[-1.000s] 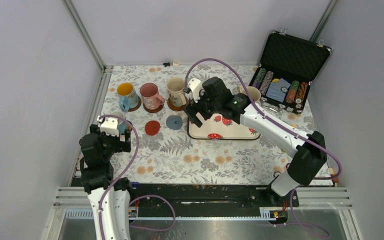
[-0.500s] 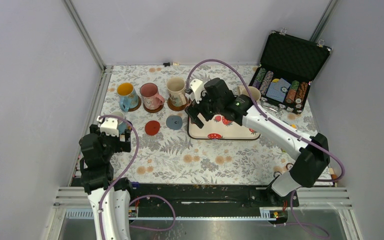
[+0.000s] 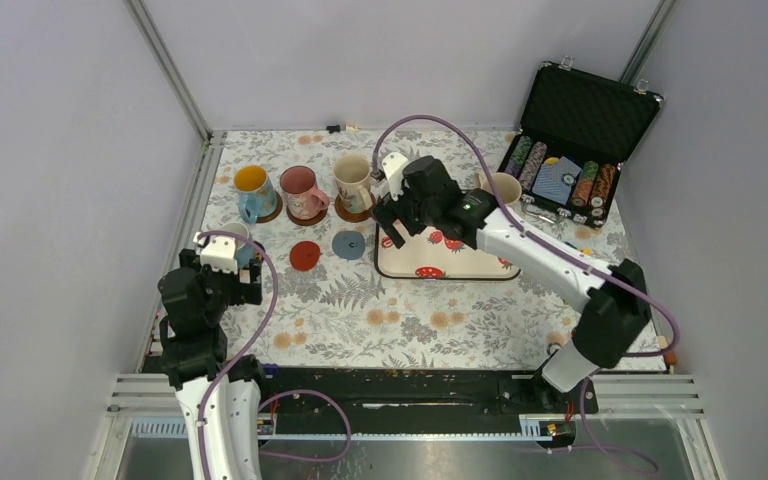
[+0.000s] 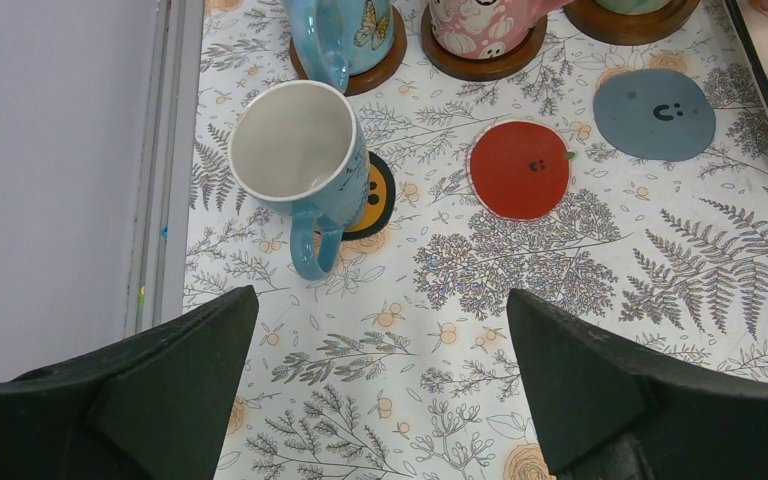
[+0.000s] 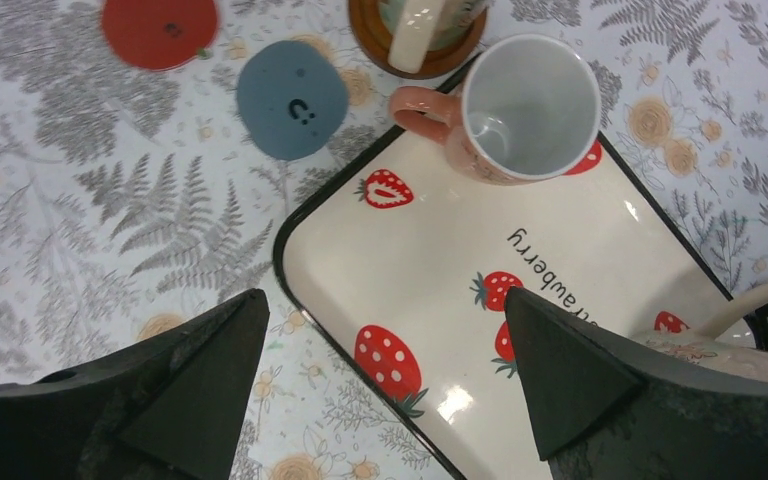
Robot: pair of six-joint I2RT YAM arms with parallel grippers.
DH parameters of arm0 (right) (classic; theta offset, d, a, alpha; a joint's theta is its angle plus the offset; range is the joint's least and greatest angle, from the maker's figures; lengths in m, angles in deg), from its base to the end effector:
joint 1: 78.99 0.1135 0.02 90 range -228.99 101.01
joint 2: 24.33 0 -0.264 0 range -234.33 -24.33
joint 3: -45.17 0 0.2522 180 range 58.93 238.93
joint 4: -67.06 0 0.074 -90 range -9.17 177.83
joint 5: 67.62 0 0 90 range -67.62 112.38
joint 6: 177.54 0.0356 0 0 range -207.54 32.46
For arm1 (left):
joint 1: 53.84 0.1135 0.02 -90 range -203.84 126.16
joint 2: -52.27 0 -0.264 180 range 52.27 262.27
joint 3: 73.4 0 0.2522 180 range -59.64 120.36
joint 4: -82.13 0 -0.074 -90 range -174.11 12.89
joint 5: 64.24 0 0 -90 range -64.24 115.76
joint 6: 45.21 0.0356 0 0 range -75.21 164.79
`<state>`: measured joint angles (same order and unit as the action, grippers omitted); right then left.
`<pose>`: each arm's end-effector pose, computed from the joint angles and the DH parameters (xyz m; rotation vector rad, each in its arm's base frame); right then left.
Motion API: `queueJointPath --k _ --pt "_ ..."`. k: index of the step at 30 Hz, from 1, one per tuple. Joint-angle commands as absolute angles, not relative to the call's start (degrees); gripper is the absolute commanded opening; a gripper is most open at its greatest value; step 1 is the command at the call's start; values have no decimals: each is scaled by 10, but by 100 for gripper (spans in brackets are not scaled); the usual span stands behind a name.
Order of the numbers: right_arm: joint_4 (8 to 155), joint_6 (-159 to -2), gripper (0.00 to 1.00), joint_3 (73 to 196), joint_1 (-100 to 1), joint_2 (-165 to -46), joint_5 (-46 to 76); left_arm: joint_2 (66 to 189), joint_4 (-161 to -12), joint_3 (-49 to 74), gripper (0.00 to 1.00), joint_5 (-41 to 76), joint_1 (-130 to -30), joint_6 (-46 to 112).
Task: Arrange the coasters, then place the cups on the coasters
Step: Pick up the cup from the tray.
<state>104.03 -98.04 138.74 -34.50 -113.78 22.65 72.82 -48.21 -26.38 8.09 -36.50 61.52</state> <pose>0.2577 0.2529 0.3362 -0.9964 1.9205 0.3396 0.0965 0.0188 0.2761 0.1891 1.9472 0.0868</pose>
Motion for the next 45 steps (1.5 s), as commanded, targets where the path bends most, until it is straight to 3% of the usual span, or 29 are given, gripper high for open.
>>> queueJointPath --k 1,13,19,31,45 --pt "1031 -935 97 1439 -346 -1199 328 722 -516 -264 99 60 -362 624" --pt "1070 -889 100 1623 -344 -1371 502 723 -516 -264 99 70 -362 622" --pt "1070 -904 100 1679 -344 -1433 525 728 -515 -264 99 68 -362 623" --pt "1026 -934 100 1712 -344 -1501 566 731 -515 -263 99 66 -362 623" --pt "993 -949 99 1660 -354 -1498 562 738 -517 -262 99 77 -362 621"
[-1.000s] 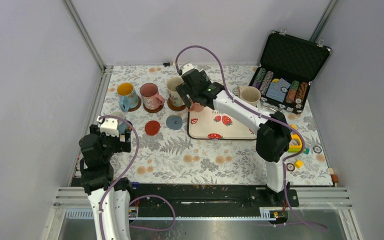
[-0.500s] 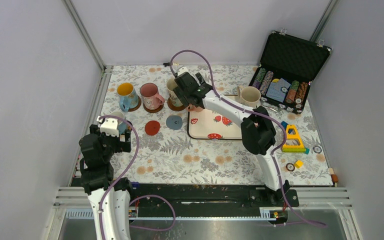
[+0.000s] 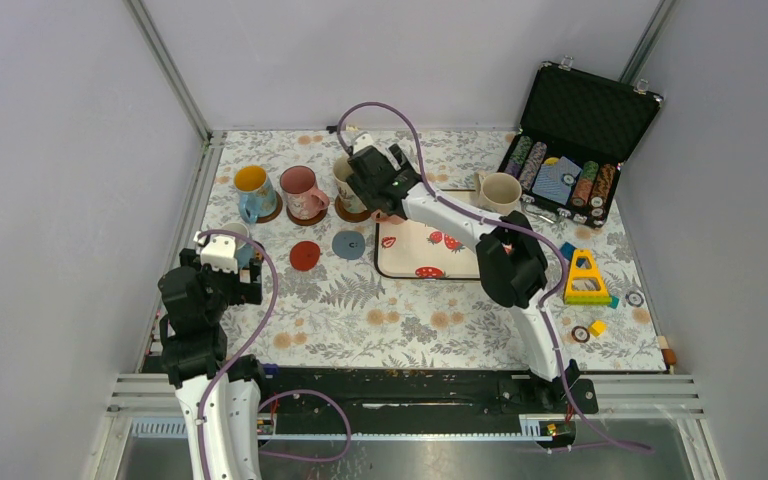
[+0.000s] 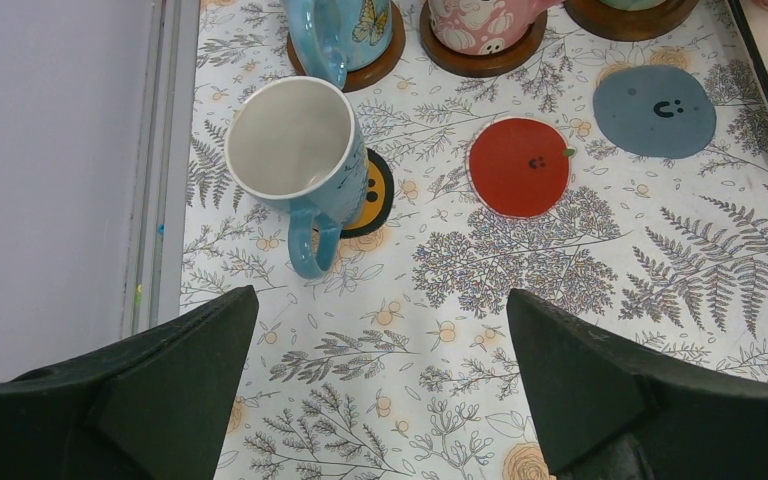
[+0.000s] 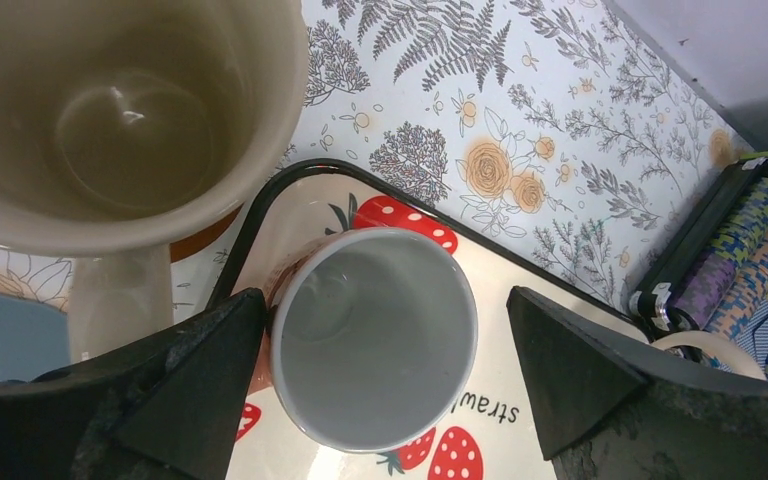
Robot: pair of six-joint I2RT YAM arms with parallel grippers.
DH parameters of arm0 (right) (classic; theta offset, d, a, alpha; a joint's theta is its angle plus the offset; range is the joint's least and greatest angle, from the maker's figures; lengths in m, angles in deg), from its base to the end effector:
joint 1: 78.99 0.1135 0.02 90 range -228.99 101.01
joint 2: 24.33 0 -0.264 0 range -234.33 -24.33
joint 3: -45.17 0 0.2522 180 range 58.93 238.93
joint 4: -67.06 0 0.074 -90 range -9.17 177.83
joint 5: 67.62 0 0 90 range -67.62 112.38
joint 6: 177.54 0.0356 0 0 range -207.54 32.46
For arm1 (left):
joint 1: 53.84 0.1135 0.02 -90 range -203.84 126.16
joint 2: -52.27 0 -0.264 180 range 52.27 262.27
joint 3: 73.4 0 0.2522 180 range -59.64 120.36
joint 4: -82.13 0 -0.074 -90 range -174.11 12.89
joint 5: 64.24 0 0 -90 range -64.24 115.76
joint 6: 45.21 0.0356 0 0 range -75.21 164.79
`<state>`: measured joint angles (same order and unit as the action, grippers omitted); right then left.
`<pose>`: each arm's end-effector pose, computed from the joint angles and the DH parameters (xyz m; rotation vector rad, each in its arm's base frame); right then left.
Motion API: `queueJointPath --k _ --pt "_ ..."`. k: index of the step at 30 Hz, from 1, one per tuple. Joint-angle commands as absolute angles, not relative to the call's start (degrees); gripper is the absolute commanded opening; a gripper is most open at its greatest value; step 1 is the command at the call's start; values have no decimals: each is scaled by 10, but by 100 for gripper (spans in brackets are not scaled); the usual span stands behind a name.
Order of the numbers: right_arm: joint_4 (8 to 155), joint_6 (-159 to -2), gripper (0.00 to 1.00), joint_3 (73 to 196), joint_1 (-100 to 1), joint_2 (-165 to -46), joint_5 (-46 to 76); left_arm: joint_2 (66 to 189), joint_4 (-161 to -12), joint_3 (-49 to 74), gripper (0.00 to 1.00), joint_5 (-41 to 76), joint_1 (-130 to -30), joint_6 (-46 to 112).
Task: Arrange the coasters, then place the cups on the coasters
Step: Pick up the cup from the tray.
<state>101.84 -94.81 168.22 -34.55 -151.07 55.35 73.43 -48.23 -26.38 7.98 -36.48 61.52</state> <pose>0.3784 0.3439 0.2442 -0.6490 2.0303 -0.2673 0.0982 0.0193 0.2753 0.1887 1.9567 0.0814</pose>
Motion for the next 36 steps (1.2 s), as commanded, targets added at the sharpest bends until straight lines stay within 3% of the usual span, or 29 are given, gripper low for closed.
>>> queueJointPath --k 1,30,36 --pt "990 -947 100 1648 -356 -1491 559 739 -517 -262 99 78 -362 621" --pt "1027 -923 98 1508 -376 -1341 554 727 -517 -262 99 89 -362 619" --pt "1042 -882 98 1498 -376 -1321 499 726 -516 -263 99 85 -361 619"
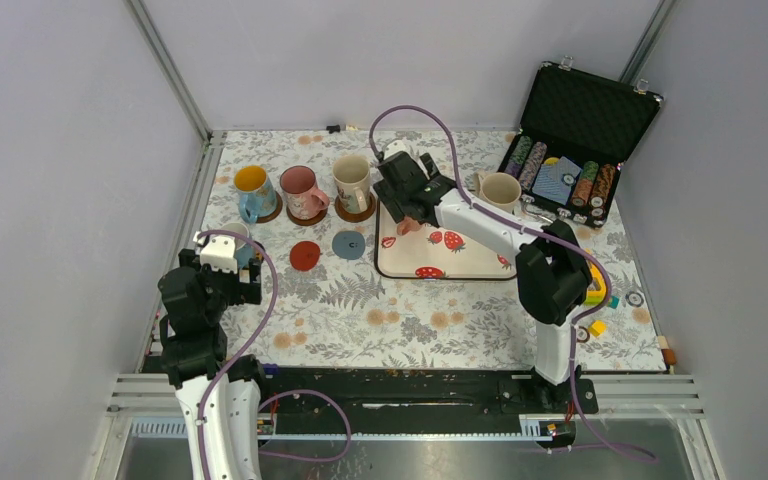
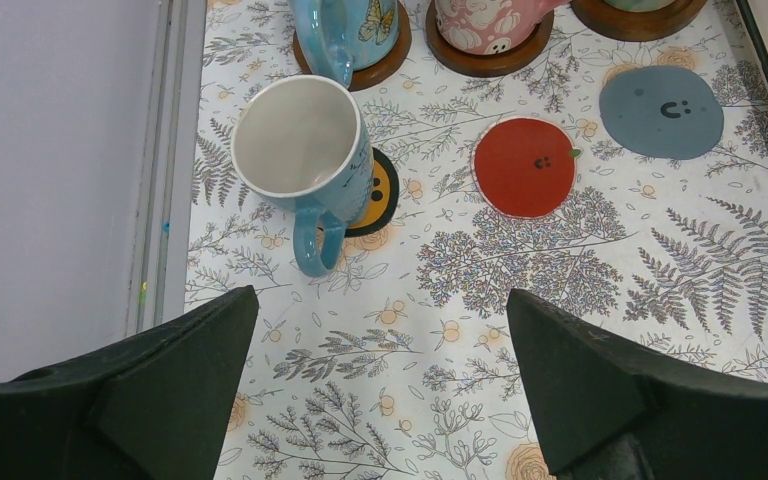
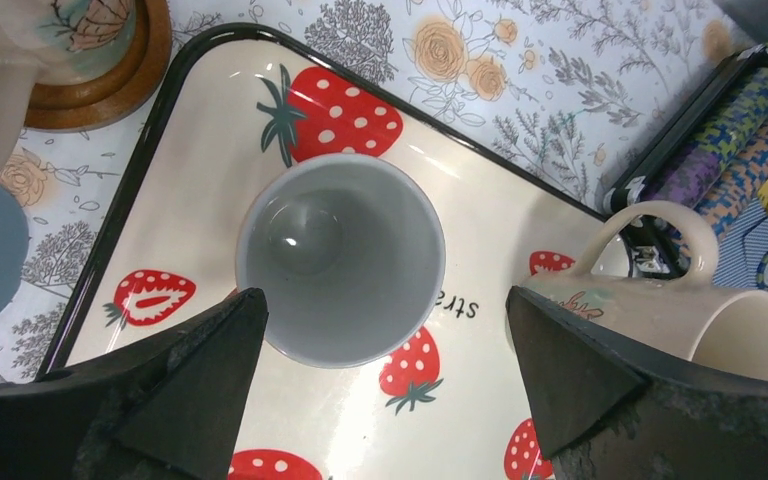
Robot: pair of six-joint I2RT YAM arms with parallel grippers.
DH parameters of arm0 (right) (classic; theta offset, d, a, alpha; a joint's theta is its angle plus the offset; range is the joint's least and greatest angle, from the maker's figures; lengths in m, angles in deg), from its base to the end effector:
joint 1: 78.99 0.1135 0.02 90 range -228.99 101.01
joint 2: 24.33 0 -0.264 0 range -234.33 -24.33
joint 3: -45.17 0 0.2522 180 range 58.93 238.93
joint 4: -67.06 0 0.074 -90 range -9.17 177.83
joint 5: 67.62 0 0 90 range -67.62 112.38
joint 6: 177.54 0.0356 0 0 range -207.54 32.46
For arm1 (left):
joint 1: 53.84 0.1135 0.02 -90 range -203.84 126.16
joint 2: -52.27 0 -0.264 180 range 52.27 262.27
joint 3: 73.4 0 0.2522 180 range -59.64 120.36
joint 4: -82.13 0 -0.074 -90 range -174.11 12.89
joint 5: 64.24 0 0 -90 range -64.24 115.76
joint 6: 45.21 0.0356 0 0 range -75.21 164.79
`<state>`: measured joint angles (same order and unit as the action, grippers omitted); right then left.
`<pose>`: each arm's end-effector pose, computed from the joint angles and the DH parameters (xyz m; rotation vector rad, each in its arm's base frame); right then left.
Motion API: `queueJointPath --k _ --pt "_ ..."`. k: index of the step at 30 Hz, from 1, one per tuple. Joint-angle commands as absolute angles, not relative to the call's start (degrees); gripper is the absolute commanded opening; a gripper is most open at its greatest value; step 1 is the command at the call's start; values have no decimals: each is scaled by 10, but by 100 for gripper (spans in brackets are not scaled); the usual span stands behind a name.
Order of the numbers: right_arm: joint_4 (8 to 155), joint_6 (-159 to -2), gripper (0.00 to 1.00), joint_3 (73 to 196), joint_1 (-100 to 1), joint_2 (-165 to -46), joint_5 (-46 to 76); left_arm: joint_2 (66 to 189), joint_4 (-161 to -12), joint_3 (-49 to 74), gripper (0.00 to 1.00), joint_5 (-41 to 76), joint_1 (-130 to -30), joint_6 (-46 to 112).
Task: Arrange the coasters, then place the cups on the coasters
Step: Pick up the cup from the tray.
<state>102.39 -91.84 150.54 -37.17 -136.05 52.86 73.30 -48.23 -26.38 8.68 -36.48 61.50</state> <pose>0.3448 0.2843 0.2613 -0.6075 2.1059 -0.2474 0.0978 0.0196 0.2754 0.1809 1.9572 0.0938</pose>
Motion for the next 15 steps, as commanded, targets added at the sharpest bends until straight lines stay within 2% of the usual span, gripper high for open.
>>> queueJointPath --k 1,15 --pt "1047 -879 98 1501 -375 -1319 489 726 -516 -263 99 85 -361 619" --pt "1069 -846 98 1521 -355 -1340 506 725 -516 -263 99 84 -361 620"
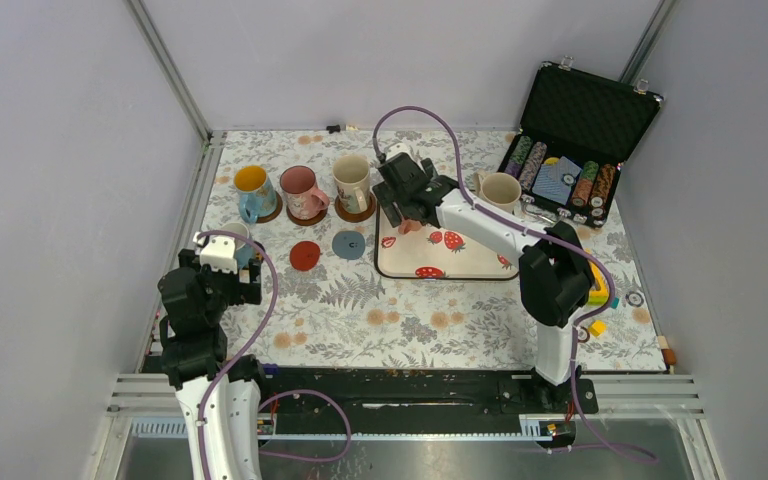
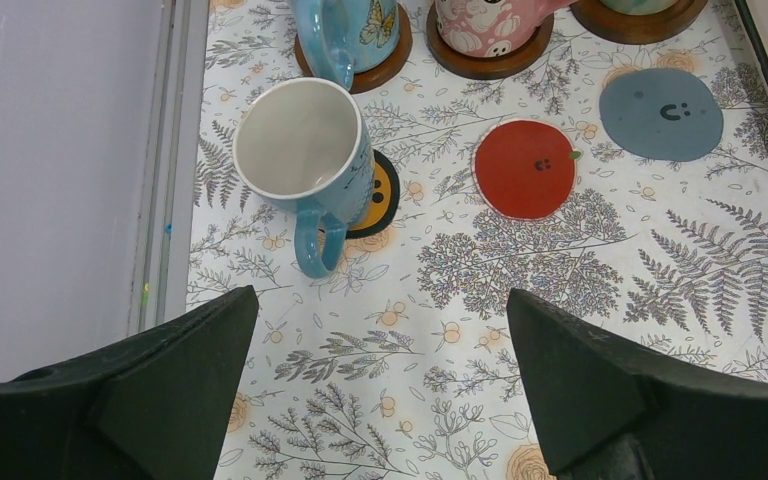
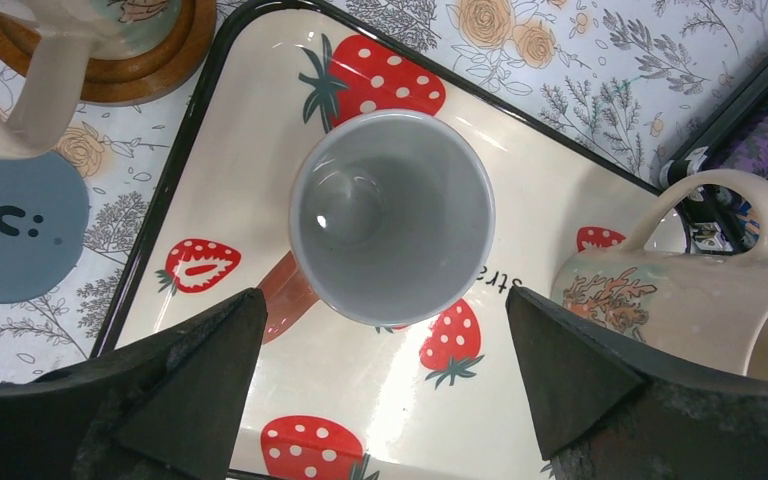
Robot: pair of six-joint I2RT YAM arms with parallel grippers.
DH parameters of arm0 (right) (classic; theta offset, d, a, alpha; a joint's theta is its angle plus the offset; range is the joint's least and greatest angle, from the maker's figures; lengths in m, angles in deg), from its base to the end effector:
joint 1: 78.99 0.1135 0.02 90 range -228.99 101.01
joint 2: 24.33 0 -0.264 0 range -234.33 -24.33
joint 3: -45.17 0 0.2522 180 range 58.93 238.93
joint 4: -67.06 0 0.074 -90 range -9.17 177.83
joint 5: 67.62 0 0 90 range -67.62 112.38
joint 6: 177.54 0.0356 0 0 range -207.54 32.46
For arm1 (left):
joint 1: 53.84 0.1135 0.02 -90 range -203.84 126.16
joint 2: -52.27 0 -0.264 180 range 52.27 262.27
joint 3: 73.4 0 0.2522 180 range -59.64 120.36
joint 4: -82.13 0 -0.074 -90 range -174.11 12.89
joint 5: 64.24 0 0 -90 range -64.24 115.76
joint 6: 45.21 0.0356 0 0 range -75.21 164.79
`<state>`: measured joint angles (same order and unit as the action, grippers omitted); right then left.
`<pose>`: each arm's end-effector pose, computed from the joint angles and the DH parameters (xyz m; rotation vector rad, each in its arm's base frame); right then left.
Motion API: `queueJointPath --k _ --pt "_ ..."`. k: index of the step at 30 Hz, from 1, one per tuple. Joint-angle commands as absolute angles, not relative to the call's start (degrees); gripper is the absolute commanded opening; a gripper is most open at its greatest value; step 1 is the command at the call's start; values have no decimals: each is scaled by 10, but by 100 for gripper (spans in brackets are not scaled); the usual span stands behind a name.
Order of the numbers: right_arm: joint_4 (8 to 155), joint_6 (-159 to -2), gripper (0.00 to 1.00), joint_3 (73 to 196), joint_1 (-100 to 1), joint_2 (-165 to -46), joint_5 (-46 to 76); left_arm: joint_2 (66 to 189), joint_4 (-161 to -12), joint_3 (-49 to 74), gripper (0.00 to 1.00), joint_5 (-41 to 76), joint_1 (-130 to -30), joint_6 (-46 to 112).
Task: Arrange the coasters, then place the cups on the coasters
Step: Pick up the cup from the tray.
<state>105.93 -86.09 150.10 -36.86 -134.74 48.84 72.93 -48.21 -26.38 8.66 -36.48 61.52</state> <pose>0.3361 0.2826 0.2628 -0.5707 2.1771 -0.1390 0.0968 0.0193 0.2759 0.1822 1.9512 0.0959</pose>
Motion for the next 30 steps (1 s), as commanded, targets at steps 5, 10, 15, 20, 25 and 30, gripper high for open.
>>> queueJointPath --k 5,10,15,20,25,30 --pt "1067 -857 98 1522 -347 -1358 525 726 -515 -263 99 85 -361 619" --pt "1067 -886 98 1529 -346 -1383 579 726 -516 -263 99 86 -361 619" --pt "1035 -924 98 1490 -346 -1357 605 726 -516 -263 99 85 -361 619" --pt "1022 -940 98 1460 -350 -1331 606 724 -516 -264 99 84 -360 619" --pt "1022 -941 98 1440 -358 -1308 585 721 -515 -263 99 84 -361 619" --pt "1023 -931 98 1427 -372 -1301 555 720 -515 -262 99 83 -361 619"
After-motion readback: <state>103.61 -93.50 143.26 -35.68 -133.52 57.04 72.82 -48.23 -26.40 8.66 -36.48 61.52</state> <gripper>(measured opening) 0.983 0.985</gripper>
